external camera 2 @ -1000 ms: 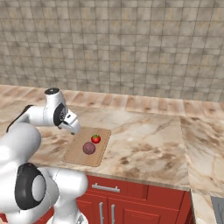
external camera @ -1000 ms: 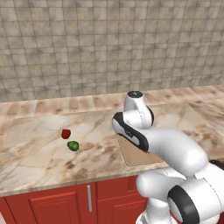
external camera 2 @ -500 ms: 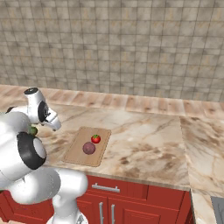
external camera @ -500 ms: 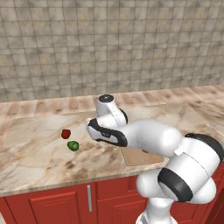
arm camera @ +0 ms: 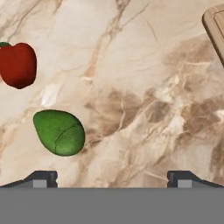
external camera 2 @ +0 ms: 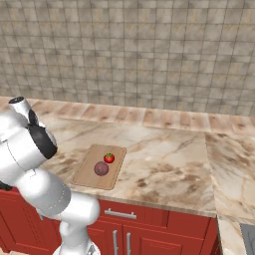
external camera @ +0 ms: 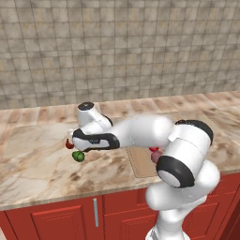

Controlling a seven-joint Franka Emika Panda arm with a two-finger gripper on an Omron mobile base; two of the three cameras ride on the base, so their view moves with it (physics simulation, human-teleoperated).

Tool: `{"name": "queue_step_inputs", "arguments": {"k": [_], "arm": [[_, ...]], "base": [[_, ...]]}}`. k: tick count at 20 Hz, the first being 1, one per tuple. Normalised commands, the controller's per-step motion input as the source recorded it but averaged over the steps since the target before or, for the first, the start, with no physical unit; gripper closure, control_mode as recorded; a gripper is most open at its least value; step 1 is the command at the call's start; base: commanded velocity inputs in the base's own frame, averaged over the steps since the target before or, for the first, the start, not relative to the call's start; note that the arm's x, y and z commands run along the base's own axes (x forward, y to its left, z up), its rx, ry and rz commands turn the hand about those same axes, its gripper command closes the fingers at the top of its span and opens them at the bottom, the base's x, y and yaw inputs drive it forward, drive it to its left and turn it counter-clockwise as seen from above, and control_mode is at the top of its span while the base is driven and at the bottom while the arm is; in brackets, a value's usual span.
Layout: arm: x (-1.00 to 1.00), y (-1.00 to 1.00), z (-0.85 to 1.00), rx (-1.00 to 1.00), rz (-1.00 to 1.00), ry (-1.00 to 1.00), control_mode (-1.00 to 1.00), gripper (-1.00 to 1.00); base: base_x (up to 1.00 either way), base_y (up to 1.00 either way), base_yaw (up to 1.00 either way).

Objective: Place the avocado, onion, tomato, and bell pepper on the cutting board.

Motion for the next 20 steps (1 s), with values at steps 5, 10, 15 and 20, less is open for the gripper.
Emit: {"name": "queue_step_inputs", "arguments": {"k": [5, 10, 15, 20], "arm": [[0.09, 0.40, -0.09, -0.13, 0.03, 0.01, -1.00, -1.00], [0.05, 0.07, -0.06, -0.07, 0.12, 0.00, -1.00, -1.00], [0.11, 0.03, -0.12, -0.05, 0.12, 0.00, -1.00, -1.00], [0.06, 0.04, -0.12, -0.05, 0.07, -0.02, -1.00, -1.00]], "base": [[0.00, 0.00, 0.00], [0.00, 0.00, 0.00], [0.00, 0.00, 0.00], [0.00, 0.00, 0.00]]}}
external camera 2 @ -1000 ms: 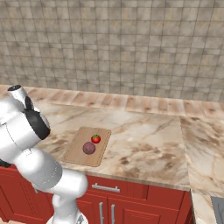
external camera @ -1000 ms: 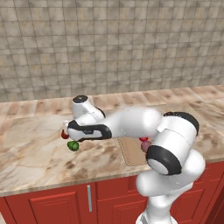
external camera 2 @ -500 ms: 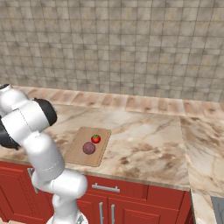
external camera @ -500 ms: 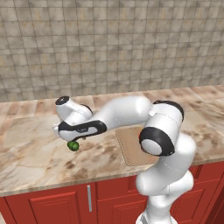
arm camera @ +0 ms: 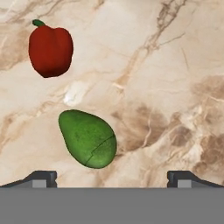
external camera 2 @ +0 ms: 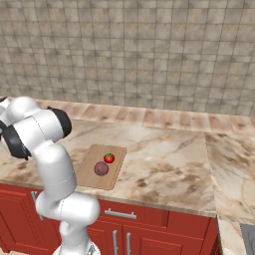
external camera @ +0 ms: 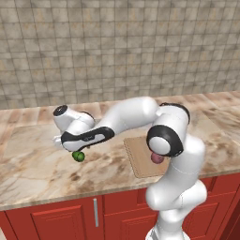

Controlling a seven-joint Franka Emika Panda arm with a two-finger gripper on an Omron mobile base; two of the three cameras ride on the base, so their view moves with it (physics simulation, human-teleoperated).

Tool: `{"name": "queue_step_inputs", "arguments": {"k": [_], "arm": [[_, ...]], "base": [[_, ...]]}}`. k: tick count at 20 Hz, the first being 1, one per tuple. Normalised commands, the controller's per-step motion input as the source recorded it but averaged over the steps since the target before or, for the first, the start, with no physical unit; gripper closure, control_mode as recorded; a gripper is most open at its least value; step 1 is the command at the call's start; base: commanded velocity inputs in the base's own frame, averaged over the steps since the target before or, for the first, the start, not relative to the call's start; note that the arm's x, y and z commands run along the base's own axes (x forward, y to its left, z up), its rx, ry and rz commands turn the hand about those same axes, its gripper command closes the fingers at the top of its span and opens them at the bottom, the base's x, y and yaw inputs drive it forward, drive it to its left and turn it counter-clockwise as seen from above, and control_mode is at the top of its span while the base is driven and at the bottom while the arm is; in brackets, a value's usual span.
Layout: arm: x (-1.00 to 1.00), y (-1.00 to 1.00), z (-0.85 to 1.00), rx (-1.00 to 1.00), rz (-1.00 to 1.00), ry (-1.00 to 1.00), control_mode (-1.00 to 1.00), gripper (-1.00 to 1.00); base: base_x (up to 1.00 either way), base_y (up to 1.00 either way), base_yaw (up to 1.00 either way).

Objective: Place the avocado, onion, tomato, and bell pepper on the cutting board.

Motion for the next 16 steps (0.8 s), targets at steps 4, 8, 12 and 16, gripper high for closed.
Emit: {"name": "queue_step_inputs", "arguments": {"k": [4, 8, 12, 16], "arm": [[0.02, 0.00, -0.06, -0.02, 0.00, 0.00, -1.00, -1.00], [0.07, 0.00, -0.16, 0.00, 0.00, 0.00, -1.00, -1.00], [0.10, 0.00, -0.09, 0.00, 0.00, 0.00, -1.00, -1.00], [0.16, 0.00, -0.07, 0.00, 0.01, 0.00, -1.00, -1.00]], "base": [[0.00, 0.00, 0.00], [0.00, 0.00, 0.00], [0.00, 0.00, 0.00], [0.00, 0.00, 0.00]]}}
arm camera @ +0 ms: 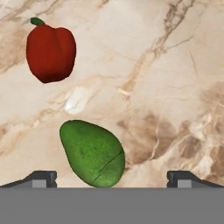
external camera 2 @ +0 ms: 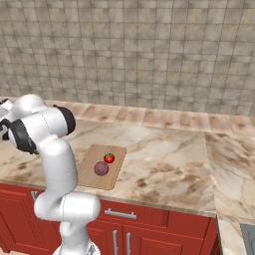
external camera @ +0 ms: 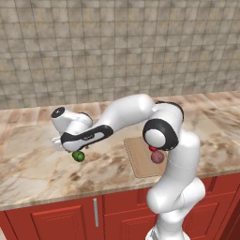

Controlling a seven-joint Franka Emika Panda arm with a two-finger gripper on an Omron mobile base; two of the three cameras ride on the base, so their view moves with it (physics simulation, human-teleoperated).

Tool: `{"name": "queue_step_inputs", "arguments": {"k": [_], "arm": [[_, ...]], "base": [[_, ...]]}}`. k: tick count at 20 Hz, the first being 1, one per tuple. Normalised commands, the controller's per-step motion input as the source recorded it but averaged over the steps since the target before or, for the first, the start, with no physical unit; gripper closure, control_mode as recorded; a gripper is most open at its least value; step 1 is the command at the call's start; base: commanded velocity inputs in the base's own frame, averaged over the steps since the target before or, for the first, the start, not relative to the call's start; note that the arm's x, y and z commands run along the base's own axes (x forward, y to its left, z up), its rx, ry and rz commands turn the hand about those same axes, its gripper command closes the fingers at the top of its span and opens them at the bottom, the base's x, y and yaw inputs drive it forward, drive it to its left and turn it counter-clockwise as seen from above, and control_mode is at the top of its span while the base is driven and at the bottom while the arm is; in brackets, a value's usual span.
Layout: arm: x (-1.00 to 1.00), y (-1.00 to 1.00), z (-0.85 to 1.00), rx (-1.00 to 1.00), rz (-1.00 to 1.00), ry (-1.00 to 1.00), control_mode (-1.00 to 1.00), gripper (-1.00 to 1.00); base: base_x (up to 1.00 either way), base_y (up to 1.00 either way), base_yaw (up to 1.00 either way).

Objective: Place the avocado, onion, tomato, and bell pepper on the cutting board.

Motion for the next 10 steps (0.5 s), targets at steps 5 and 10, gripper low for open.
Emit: {"name": "queue_step_inputs", "arguments": {"k": [5, 10], "arm": [[0.18, 0.03, -0.15, 0.00, 0.02, 0.01, -1.00, -1.00], [0.04, 0.05, -0.23, 0.00, 0.03, 0.03, -1.00, -1.00]], "base": [[0.00, 0.00, 0.00], [0.00, 0.00, 0.00]]}}
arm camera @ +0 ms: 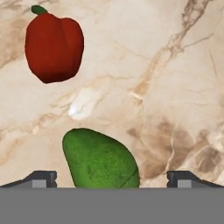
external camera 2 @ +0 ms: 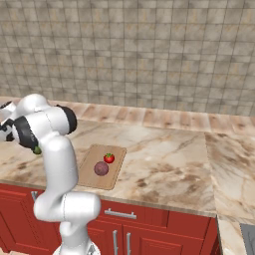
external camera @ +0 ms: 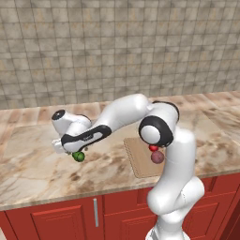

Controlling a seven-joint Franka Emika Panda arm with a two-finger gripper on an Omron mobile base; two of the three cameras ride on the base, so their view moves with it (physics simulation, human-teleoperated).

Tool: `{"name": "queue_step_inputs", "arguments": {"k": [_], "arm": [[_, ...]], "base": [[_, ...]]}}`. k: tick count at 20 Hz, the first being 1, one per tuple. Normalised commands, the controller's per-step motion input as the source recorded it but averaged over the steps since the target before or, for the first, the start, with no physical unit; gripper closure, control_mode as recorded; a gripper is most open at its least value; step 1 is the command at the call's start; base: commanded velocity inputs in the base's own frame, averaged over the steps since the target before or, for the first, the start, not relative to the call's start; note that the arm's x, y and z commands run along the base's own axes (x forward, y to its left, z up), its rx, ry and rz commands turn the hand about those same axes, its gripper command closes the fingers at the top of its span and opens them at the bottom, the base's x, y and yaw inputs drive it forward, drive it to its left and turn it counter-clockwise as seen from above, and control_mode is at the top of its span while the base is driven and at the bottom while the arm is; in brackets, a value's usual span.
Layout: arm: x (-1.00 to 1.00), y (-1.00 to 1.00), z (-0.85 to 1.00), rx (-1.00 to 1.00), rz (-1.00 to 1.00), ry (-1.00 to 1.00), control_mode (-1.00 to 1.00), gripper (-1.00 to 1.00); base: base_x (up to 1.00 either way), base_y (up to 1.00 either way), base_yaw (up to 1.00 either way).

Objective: Place the avocado, onion, tomato, and bell pepper on the cutting board.

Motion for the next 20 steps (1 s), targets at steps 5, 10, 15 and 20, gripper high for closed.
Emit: {"name": "queue_step_inputs", "arguments": {"k": [5, 10, 15, 20], "arm": [[0.16, 0.12, -0.21, 0.00, 0.02, 0.01, -1.00, -1.00], [0.14, 0.07, -0.25, 0.00, 0.02, 0.00, -1.00, -1.00], [0.07, 0.01, -0.26, 0.00, 0.03, 0.00, -1.00, -1.00], [0.00, 0.00, -0.20, -0.03, 0.02, 0.00, -1.00, 1.00]], "base": [[0.00, 0.00, 0.00], [0.00, 0.00, 0.00], [0.00, 0.00, 0.00], [0.00, 0.00, 0.00]]}}
